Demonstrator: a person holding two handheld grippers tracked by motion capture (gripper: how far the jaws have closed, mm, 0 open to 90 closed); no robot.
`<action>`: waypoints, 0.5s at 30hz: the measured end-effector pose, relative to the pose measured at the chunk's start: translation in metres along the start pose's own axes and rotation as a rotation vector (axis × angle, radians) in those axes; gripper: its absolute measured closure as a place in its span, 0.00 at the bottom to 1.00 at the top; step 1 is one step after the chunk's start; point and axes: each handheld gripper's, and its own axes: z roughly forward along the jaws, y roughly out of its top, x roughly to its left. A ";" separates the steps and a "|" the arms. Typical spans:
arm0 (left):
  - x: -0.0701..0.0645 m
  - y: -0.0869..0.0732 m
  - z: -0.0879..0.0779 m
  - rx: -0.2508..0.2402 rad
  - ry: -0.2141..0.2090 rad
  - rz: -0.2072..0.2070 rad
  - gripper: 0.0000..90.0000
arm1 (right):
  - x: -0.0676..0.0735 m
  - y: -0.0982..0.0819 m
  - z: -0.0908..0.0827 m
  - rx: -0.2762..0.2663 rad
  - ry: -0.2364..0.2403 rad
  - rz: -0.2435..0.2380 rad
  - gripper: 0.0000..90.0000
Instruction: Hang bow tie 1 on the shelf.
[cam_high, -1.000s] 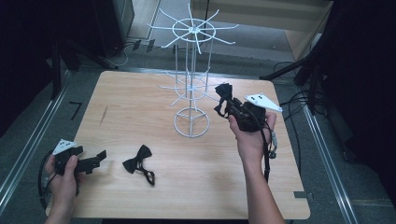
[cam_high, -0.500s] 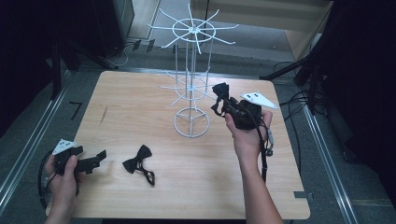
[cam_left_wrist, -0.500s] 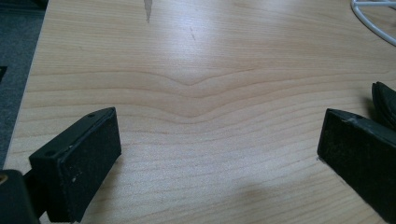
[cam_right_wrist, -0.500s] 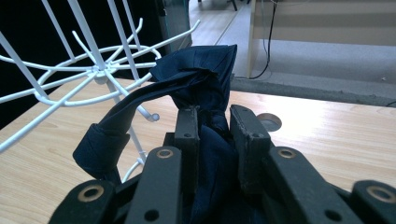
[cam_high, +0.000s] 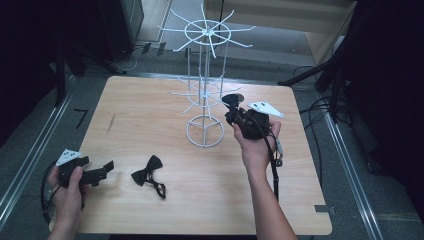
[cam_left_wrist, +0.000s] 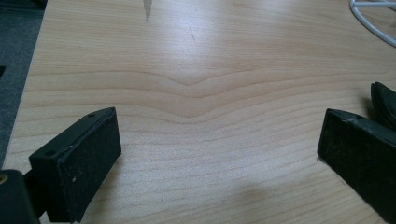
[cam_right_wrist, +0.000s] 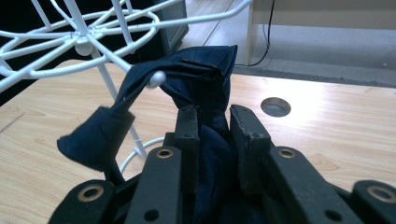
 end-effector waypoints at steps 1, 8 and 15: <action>0.000 0.000 0.000 0.003 0.000 0.001 0.00 | 0.000 -0.001 0.001 0.003 -0.001 0.002 0.83; 0.000 0.000 0.000 0.001 0.000 0.001 0.00 | 0.007 -0.003 0.008 0.002 0.007 0.014 0.82; 0.000 0.000 0.000 0.000 0.000 0.001 0.00 | 0.011 -0.005 0.016 -0.001 0.019 0.045 0.82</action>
